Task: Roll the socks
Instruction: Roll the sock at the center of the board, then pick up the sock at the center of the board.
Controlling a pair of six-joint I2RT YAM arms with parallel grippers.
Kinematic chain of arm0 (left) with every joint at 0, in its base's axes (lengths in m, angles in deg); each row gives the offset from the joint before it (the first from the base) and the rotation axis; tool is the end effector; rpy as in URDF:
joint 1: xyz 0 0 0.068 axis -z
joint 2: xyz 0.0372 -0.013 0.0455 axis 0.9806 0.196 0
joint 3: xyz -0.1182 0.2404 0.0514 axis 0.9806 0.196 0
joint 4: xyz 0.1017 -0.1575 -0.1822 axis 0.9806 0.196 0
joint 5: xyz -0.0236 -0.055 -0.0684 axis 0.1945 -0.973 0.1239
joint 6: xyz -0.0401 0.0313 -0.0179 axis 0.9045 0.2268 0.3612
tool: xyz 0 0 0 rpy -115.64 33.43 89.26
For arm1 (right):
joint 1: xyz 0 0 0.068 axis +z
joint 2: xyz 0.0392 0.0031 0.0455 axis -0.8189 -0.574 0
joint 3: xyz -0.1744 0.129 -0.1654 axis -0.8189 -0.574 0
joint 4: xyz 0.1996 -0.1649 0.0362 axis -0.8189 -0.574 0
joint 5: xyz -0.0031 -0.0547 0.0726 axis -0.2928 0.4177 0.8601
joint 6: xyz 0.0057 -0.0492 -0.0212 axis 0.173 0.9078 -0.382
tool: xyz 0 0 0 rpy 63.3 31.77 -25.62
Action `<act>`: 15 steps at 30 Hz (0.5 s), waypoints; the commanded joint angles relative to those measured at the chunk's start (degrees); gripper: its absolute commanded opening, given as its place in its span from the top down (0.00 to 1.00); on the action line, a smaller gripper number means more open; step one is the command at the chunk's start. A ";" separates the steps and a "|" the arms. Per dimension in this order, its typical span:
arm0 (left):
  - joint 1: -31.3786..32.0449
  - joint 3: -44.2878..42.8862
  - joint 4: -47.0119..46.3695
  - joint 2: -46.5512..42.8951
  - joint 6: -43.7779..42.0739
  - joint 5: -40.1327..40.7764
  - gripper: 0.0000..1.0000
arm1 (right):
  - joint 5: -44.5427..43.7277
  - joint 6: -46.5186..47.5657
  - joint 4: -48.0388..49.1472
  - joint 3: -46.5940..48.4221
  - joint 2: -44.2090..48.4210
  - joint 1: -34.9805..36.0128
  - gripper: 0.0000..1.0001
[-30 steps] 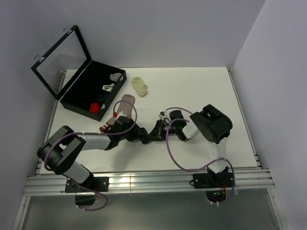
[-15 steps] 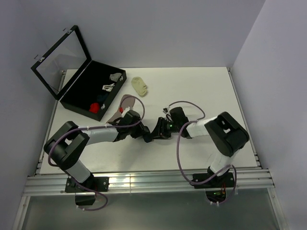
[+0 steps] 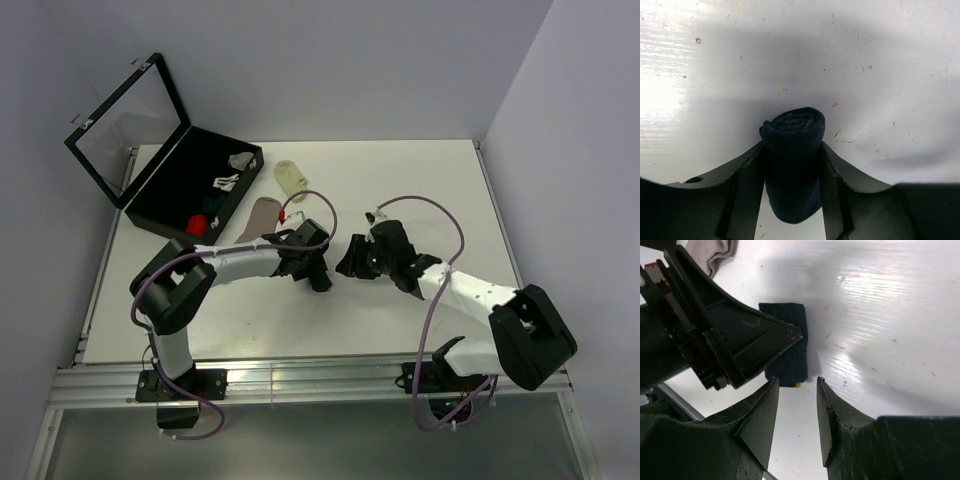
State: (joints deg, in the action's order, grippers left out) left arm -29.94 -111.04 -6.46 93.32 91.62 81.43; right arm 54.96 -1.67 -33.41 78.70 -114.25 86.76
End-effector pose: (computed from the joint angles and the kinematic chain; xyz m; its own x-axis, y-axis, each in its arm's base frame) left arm 0.2462 -0.2687 0.1556 -0.8415 -0.3588 -0.4039 -0.2040 0.9033 -0.3775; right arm 0.2193 0.1456 0.1861 -0.8163 0.1582 -0.5555 -0.2378 0.7843 0.5730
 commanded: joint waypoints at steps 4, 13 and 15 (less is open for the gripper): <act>0.64 -1.19 15.40 8.82 -2.23 1.46 0.52 | -6.15 2.53 -4.78 -2.86 8.21 -1.64 0.56; 1.96 -6.81 20.16 13.83 -2.05 3.22 0.61 | -6.86 3.67 -9.62 -5.06 19.99 -4.54 0.56; 2.31 -7.52 20.60 14.10 -1.88 3.13 0.64 | -6.86 4.19 -11.54 -5.06 22.80 -5.33 0.55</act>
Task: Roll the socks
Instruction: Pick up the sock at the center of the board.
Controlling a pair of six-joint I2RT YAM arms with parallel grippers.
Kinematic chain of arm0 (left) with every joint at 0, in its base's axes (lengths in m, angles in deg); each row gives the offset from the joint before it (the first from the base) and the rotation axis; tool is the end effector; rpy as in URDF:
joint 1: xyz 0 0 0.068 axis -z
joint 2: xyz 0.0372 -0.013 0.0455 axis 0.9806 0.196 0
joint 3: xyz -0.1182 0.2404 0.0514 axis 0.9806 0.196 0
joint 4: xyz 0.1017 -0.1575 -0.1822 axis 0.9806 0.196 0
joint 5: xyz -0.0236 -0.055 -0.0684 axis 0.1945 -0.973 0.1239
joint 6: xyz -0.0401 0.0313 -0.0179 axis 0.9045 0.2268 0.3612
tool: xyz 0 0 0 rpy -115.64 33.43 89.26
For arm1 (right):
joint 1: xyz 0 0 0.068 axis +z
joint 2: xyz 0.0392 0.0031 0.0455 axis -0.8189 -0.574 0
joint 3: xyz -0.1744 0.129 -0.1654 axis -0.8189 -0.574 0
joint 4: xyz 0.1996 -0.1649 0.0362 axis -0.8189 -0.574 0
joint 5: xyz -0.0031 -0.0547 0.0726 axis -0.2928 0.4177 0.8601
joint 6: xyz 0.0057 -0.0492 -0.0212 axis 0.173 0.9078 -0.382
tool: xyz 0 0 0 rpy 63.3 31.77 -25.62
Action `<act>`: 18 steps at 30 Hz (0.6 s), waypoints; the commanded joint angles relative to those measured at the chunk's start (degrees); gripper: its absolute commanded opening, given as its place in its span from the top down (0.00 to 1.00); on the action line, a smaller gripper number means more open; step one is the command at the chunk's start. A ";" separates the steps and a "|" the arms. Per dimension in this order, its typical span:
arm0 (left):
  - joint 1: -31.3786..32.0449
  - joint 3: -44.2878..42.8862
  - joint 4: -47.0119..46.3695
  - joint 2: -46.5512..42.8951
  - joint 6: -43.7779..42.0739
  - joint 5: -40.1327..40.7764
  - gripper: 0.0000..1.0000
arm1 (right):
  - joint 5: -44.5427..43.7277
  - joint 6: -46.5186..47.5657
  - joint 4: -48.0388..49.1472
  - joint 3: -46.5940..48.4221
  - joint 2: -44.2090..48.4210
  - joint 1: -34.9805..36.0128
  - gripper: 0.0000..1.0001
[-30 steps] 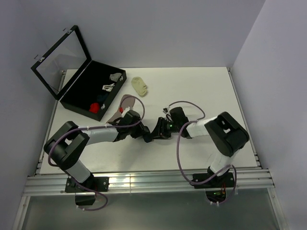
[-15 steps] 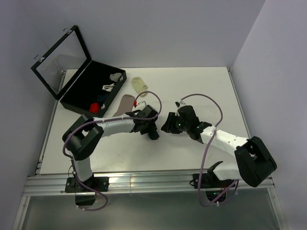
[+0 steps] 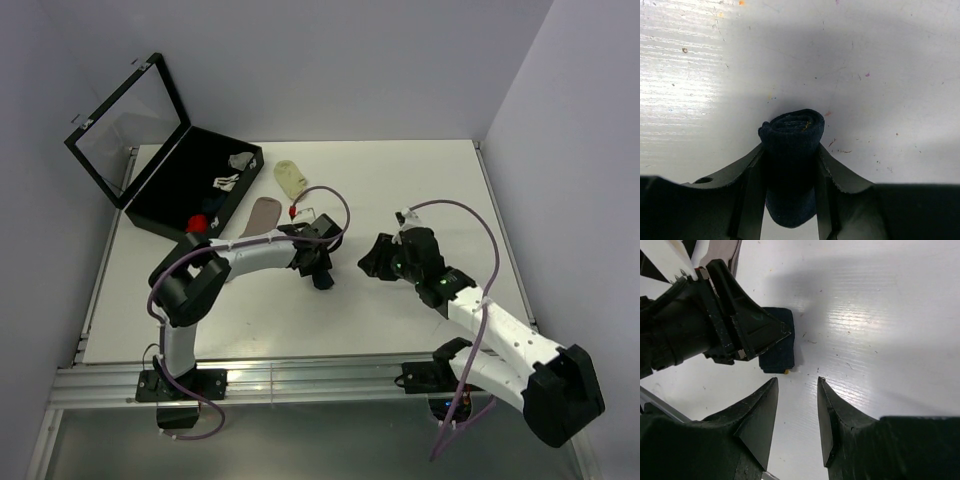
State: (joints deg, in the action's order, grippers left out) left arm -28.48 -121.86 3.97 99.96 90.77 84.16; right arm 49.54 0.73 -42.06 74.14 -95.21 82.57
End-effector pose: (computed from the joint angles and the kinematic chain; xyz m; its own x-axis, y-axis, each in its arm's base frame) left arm 0.2576 -0.2943 0.1575 -0.8614 -0.2975 -0.4117 -0.2011 0.9440 -0.2616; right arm 0.1856 0.1026 0.2189 -0.7059 0.2409 -0.6661 -0.2123 0.8252 0.5234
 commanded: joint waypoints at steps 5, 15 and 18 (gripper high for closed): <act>0.67 1.37 10.52 3.33 -2.42 4.26 0.75 | -2.84 4.33 -8.08 1.62 9.92 -2.02 0.55; -6.70 -9.97 16.06 -10.02 -13.93 13.84 0.94 | -4.95 7.59 -15.38 6.36 19.85 -2.19 0.53; -11.36 -12.96 15.01 -13.18 -19.55 13.51 0.95 | -5.39 7.33 -16.61 6.98 21.78 -2.19 0.52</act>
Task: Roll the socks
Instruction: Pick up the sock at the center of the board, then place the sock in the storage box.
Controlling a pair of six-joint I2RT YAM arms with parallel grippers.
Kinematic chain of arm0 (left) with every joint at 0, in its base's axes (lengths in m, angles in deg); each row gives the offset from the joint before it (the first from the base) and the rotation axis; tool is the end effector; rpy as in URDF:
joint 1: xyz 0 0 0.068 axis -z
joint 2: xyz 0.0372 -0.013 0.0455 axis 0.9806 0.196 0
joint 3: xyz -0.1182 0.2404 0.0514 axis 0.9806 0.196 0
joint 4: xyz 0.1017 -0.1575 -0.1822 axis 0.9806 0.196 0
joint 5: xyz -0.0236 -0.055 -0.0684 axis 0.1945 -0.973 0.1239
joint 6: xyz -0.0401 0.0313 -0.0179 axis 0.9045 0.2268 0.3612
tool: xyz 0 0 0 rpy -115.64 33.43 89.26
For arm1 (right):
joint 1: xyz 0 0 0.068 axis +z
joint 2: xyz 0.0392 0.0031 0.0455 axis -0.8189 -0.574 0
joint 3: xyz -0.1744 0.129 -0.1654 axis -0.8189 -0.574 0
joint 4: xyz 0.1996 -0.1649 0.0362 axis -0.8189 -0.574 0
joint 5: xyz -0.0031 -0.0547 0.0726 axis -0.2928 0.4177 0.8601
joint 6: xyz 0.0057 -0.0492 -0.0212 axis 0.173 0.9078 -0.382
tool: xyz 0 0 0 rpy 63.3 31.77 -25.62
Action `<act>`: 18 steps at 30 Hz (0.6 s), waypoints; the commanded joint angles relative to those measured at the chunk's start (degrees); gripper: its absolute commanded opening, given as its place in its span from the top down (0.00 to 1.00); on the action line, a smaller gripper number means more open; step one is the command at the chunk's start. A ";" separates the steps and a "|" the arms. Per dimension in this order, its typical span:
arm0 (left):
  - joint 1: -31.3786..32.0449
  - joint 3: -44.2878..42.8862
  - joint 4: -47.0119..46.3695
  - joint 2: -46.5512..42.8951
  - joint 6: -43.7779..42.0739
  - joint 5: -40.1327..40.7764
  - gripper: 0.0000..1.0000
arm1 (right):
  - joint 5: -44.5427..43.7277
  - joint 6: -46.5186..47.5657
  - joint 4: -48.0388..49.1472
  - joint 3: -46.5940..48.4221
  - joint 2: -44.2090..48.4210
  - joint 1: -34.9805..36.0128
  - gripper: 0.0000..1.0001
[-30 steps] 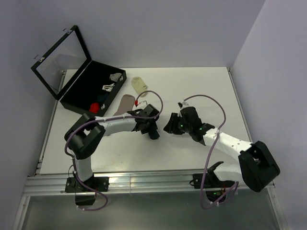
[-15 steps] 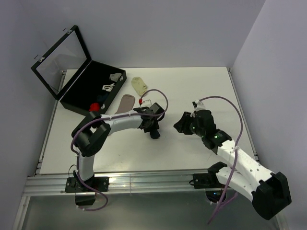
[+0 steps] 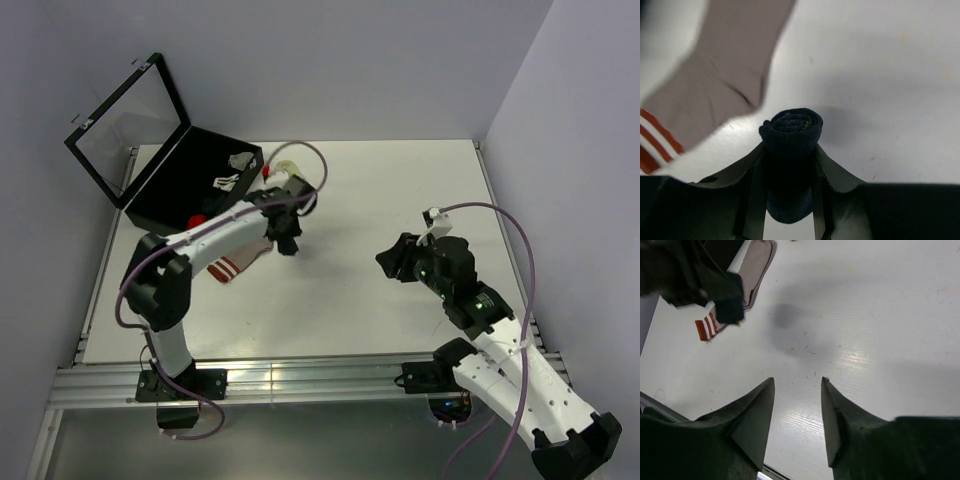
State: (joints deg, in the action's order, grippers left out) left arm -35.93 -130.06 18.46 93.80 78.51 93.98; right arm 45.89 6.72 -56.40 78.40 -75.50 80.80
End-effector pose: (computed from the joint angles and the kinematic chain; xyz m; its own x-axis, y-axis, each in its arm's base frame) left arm 0.2905 -0.2478 0.2283 -0.7970 -0.2051 -0.5681 -0.1996 0.9772 -0.0728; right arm 0.1399 0.0707 0.2776 -0.5376 0.2443 -0.8070 -0.2841 0.8487 0.4461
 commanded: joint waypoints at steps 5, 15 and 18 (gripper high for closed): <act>-14.62 -6.00 -6.14 -9.85 -20.47 0.09 0.97 | -4.29 0.81 -2.71 3.86 5.68 -0.42 0.36; -33.97 -14.95 -12.57 -0.37 -29.44 -6.60 0.99 | -9.04 3.62 -4.65 8.70 3.93 -0.42 0.19; -37.22 -16.72 -13.54 3.68 -29.72 -7.65 1.00 | -9.83 3.36 -3.60 8.35 3.75 -0.42 0.16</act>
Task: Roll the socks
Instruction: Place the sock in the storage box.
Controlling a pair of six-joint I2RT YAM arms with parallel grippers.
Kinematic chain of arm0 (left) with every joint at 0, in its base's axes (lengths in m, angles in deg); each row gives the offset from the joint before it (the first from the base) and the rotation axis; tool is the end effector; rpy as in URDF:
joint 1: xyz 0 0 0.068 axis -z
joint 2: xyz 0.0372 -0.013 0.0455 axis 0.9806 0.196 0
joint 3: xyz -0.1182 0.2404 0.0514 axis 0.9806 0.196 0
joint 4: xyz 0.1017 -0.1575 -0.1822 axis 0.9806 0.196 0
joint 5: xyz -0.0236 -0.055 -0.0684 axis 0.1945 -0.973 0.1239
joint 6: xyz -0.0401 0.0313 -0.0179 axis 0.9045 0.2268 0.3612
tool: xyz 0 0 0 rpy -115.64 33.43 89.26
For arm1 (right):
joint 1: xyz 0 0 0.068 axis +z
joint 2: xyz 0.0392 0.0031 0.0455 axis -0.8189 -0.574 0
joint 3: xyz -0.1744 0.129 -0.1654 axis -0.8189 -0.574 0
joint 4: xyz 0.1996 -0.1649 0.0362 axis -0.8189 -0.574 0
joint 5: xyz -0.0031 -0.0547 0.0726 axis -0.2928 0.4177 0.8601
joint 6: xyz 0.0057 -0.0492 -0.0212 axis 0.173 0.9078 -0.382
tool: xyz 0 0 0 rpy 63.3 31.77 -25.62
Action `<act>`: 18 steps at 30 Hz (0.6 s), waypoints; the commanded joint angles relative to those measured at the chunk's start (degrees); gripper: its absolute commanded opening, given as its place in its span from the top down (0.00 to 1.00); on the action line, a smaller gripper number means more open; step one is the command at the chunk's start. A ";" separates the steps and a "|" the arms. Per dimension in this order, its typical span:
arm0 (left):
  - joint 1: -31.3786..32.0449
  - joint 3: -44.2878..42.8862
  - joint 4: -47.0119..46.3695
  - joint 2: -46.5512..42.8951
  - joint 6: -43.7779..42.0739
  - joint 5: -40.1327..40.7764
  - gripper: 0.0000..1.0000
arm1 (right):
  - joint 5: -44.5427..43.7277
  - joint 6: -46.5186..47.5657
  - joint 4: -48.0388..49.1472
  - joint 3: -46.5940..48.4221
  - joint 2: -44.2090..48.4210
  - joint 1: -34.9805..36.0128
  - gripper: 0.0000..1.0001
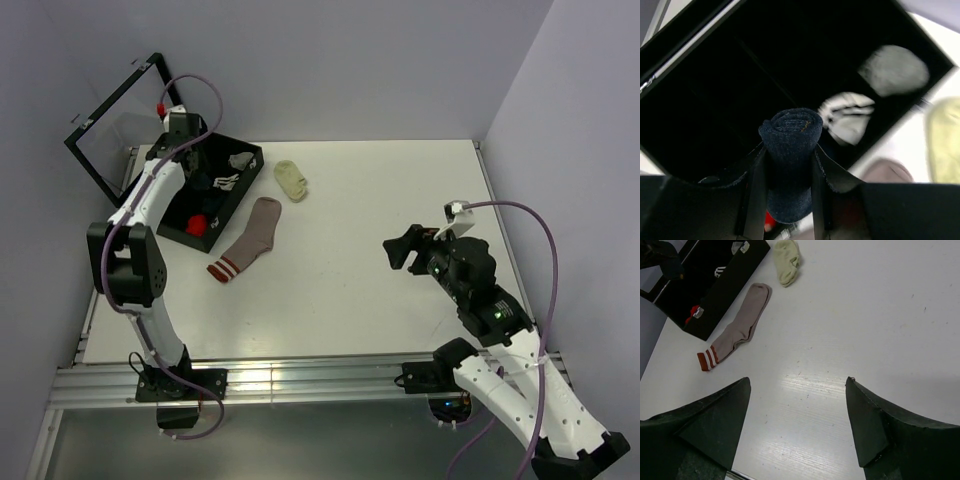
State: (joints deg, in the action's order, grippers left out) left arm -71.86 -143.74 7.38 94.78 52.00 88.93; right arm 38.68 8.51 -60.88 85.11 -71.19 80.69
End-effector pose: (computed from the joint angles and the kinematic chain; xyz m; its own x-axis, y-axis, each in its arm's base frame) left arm 0.4239 -0.0383 0.3082 -0.5430 -0.3104 -0.7802 -0.3951 0.9143 -0.0888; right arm 0.1231 0.0573 0.3194 -0.3955 0.2833 -0.8737 -0.2453 0.8841 0.3977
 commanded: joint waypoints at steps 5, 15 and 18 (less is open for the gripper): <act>-5.51 -4.36 -4.75 8.14 -3.73 -4.10 1.00 | -2.62 1.04 2.30 1.20 -1.61 -0.31 0.16; -8.41 -1.38 -11.51 11.23 -7.68 -3.13 1.00 | -2.09 2.62 3.70 2.51 -5.48 -0.40 0.16; -8.41 0.38 -13.18 11.67 -9.00 -2.00 1.00 | -1.57 2.54 4.58 2.25 -6.27 -0.31 0.16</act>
State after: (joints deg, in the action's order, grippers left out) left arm -79.62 -144.59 -1.24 106.67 45.75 86.09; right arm 37.65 9.76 -59.62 85.13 -77.29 80.69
